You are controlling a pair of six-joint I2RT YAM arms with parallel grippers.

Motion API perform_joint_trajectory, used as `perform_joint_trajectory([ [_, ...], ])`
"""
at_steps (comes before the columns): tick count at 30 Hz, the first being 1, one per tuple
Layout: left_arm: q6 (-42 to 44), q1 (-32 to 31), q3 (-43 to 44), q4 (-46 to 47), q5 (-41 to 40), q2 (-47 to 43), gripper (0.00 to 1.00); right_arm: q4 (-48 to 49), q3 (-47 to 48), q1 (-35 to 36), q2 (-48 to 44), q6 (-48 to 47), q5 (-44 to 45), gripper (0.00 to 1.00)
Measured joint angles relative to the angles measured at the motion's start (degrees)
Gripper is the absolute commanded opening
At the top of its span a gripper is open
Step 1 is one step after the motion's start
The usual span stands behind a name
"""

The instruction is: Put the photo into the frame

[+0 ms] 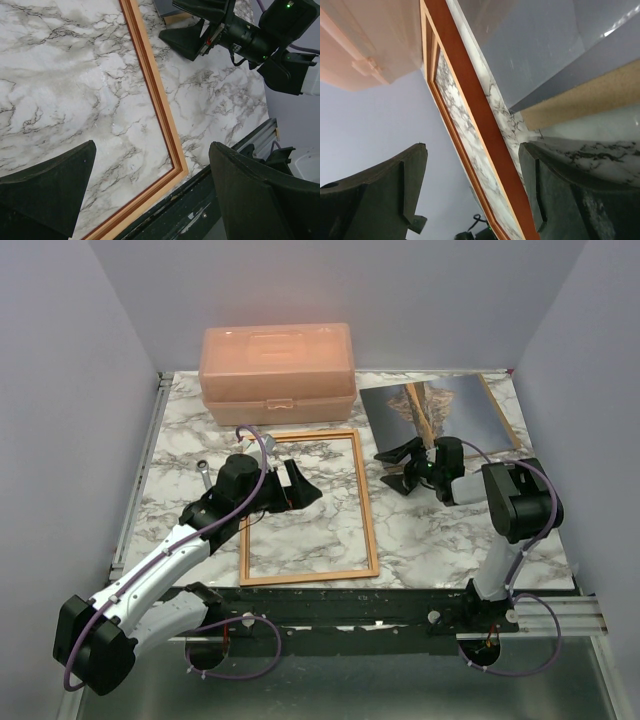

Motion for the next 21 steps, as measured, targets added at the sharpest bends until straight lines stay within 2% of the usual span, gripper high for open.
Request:
perform_joint_trajectory([
  [7,-0.02,0.0,-0.22,0.26,0.2,0.0,0.99,3.91,-0.09,0.02,1.14,3.98,3.72,0.83],
  [21,-0.02,0.0,-0.83,0.98,0.31,0.0,0.98,3.19,1.01,0.13,0.68,5.79,9.07,0.87],
])
